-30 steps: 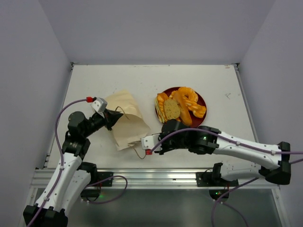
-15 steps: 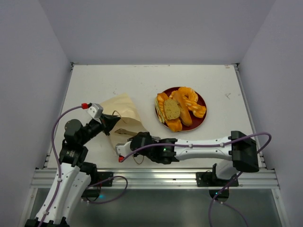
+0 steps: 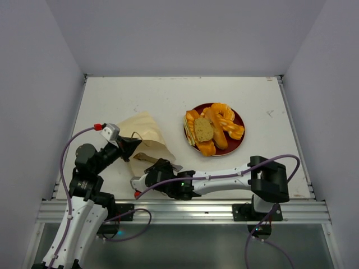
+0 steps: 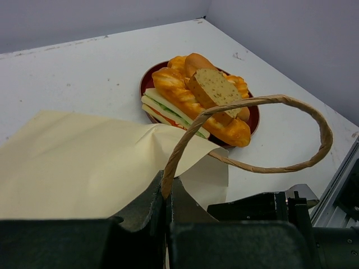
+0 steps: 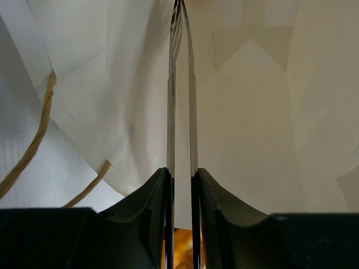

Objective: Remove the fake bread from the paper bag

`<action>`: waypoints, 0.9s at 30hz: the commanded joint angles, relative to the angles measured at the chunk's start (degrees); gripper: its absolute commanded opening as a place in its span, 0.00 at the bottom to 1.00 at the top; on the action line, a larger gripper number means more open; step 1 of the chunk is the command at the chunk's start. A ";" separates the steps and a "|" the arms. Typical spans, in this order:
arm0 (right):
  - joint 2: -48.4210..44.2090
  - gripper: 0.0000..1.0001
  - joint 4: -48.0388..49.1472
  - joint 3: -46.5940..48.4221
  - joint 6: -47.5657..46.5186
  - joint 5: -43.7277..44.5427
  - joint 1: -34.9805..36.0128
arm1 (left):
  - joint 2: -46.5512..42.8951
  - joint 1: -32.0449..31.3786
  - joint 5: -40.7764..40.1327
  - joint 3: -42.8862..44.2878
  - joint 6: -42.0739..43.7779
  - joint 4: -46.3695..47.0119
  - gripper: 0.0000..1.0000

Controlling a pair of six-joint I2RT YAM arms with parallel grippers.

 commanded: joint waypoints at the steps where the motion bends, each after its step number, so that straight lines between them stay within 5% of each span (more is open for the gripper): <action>1: 1.75 0.31 4.02 2.93 -0.75 3.52 0.23 | -0.17 -0.21 0.12 0.54 -1.78 -1.40 0.03; 27: 7.21 0.40 5.25 7.59 0.48 4.93 -2.41 | 0.10 -0.21 3.02 2.04 -2.92 -1.67 0.03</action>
